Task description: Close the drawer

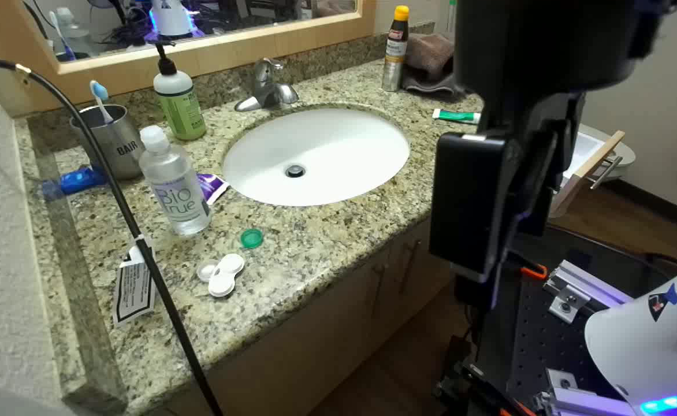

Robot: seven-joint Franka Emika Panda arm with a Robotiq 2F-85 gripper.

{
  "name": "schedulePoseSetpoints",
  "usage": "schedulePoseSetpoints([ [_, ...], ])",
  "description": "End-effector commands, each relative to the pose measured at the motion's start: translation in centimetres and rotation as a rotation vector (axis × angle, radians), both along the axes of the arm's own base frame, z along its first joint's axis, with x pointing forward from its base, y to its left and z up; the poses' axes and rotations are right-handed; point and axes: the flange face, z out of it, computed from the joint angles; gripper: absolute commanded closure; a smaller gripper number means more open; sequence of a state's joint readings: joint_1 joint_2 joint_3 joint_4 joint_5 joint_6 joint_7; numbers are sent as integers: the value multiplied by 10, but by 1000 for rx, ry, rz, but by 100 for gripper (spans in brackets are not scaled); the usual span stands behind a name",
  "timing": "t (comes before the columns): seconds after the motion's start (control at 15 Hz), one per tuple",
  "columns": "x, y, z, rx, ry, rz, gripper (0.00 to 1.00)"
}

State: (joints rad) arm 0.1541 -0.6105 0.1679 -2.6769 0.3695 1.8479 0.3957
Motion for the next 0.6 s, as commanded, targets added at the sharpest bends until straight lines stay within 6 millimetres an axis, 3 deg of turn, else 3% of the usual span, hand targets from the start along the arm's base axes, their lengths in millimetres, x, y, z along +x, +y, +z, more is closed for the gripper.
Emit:
schedulePoseSetpoints([
  [0.0,0,0,1,0,1,0,0],
  [0.07,7,-2,0,-1,-18,-34,0],
  [0.2,26,-29,5,23,-66,-161,0],
  [0.4,57,-105,19,53,-87,-323,0],
  [0.53,64,-161,23,77,-80,-455,0],
])
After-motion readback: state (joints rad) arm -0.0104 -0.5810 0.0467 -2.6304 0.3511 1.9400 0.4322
